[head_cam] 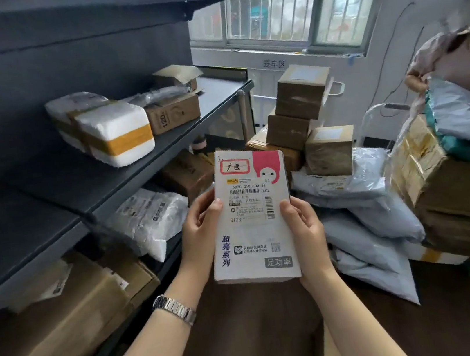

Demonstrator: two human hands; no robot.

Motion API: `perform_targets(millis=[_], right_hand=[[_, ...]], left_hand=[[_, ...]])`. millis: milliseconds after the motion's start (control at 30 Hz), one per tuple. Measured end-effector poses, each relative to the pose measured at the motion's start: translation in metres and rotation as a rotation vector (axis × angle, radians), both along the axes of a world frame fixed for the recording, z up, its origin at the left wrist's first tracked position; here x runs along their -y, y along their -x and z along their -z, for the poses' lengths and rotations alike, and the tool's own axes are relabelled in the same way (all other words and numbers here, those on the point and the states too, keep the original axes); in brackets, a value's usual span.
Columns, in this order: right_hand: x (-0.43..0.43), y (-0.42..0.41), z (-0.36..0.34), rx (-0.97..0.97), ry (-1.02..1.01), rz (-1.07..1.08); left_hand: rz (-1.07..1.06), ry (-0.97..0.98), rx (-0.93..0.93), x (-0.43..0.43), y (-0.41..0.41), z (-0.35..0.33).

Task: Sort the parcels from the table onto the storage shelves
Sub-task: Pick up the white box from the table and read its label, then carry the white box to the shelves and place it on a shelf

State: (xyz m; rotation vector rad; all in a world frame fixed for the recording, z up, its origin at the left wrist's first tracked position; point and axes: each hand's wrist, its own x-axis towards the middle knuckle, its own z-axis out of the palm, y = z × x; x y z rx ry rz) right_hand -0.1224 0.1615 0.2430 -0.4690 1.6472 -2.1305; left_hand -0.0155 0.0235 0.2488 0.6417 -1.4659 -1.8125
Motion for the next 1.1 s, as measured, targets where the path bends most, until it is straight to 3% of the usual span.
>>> perform_targets(millis=[300, 567, 833, 1100], right_hand=[[-0.036, -0.069, -0.028, -0.113, 0.086, -0.378], [-0.07, -0.2, -0.092, -0.175, 0.194, -0.846], [-0.146, -0.36, -0.117, -0.162, 0.25, -1.125], [-0.282, -0.527, -0.116, -0.107, 0.239, -1.348]], left_hand=[[-0.466, 0.017, -0.071, -0.102, -0.117, -0.025], [-0.957, 0.057, -0.175, -0.203, -0.264, -0.072], [-1.212, 0.148, -0.147, -0.327, -0.419, -0.106], [-1.426, 0.166, -0.13, -0.498, -0.57, -0.103]])
